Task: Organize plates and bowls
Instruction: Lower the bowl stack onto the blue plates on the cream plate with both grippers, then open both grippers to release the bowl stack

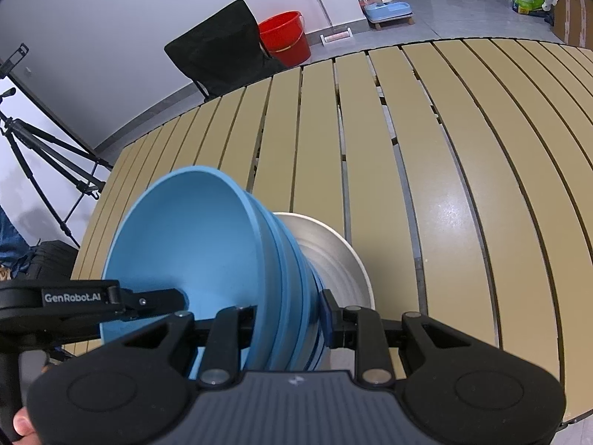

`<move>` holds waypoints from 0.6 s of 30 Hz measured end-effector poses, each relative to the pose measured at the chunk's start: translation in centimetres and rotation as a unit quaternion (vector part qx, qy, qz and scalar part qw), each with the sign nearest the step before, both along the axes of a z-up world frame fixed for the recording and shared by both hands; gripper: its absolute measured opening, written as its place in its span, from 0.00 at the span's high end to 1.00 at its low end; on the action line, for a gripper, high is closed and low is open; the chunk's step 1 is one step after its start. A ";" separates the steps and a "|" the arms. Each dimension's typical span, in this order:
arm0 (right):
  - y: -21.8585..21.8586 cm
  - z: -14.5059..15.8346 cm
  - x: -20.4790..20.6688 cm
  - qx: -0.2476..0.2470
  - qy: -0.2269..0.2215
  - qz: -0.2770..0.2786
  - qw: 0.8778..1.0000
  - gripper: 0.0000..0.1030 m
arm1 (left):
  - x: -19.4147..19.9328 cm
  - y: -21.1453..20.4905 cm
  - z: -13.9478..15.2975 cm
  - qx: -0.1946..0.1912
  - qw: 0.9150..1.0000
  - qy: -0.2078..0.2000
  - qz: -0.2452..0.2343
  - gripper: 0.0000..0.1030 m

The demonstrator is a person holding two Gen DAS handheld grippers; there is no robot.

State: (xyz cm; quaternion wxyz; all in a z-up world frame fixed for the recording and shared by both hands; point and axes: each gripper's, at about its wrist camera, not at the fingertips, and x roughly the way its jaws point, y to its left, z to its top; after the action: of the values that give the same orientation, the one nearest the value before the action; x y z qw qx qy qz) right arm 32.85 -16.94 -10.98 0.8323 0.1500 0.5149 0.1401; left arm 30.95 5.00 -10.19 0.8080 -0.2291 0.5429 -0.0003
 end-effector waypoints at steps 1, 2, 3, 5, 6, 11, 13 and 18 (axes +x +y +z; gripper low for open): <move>0.0 0.0 0.0 0.000 -0.001 0.000 1.000 0.77 | 0.0 0.0 0.0 0.001 1.000 0.000 0.000 0.75; 0.1 0.0 0.0 0.001 -0.001 0.000 1.000 0.77 | 0.0 0.0 0.0 0.001 1.000 -0.001 0.001 0.75; 0.1 0.0 0.1 0.001 -0.001 0.000 1.000 0.77 | 0.0 -0.1 0.1 0.002 1.000 -0.001 0.001 0.75; 0.1 0.0 0.1 0.003 -0.001 -0.001 1.000 0.77 | -0.1 -0.1 -0.1 0.003 1.000 -0.001 0.001 0.75; 0.1 0.0 0.0 0.004 -0.002 -0.001 1.000 0.77 | -0.1 -0.1 0.0 0.003 1.000 -0.001 0.001 0.75; 0.0 0.0 0.0 0.004 -0.002 -0.002 1.000 0.76 | -0.2 0.0 0.1 -0.002 1.000 -0.004 0.006 0.75; -0.2 0.2 -0.1 0.006 -0.006 -0.002 1.000 0.74 | -0.4 0.1 0.5 0.002 1.000 -0.013 0.006 0.70; -0.7 1.7 -0.8 0.007 -0.036 -0.010 0.999 0.41 | -1.1 0.6 1.5 0.011 0.999 -0.033 0.012 0.54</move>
State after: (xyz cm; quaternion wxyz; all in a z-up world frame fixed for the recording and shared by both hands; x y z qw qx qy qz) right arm 32.03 -17.66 -9.28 0.8508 0.1562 0.4816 0.1406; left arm 29.83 5.57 -8.66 0.8280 -0.2264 0.5129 0.0078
